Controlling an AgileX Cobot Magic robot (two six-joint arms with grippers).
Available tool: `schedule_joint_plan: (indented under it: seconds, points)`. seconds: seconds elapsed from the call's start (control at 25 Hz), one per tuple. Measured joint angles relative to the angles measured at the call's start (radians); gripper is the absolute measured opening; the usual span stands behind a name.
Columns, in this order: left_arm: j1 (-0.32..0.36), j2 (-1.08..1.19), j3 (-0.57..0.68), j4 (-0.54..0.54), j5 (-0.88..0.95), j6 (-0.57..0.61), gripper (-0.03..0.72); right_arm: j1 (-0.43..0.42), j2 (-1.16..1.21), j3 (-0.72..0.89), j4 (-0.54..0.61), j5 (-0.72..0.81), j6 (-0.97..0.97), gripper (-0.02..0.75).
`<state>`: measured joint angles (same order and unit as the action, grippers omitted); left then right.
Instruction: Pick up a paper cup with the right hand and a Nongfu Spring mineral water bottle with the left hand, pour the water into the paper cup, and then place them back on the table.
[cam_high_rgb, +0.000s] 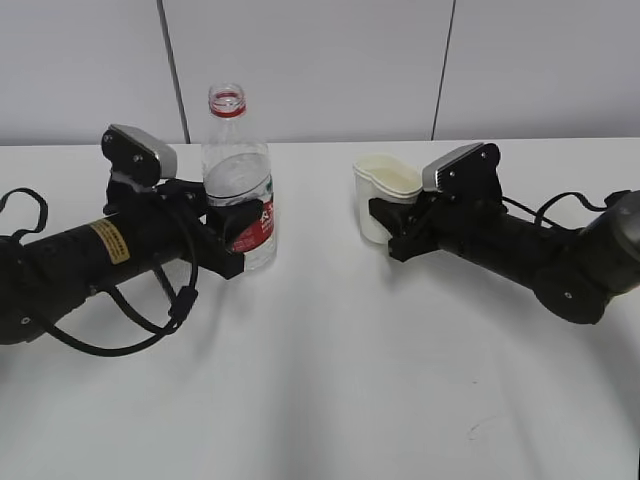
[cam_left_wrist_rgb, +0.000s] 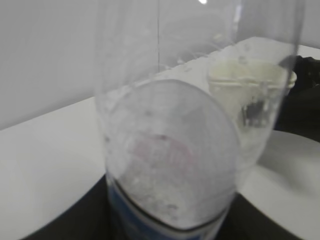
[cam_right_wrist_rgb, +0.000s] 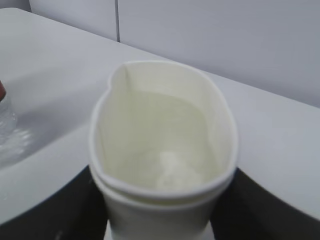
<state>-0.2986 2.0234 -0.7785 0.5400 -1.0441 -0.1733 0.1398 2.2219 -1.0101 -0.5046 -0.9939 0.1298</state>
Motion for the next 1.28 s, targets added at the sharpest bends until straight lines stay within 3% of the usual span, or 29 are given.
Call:
schedule_joint_plan:
  seconds: [0.28,0.68,0.8,0.96,1.08,1.28]
  points:
    - [0.001,0.06,0.0,-0.042,-0.049,0.032,0.304,0.0,0.076,0.009,0.031,-0.106,-0.026,0.408]
    - [0.001,0.088,-0.001,-0.052,-0.097,0.046,0.314,0.0,0.082,0.009,0.014,-0.123,-0.03,0.426]
    - [0.002,0.088,-0.002,-0.052,-0.097,0.046,0.384,0.0,0.082,0.009,-0.006,-0.123,-0.03,0.512]
    - [0.002,0.088,-0.003,-0.06,-0.086,0.046,0.538,0.0,0.082,0.009,-0.01,-0.138,-0.03,0.643]
    - [0.002,0.088,-0.003,-0.064,-0.073,0.046,0.6,0.0,0.082,0.025,-0.01,-0.145,-0.03,0.661]
    - [0.002,0.088,-0.003,-0.064,-0.057,0.046,0.614,0.0,0.082,0.068,0.01,-0.145,-0.03,0.663]
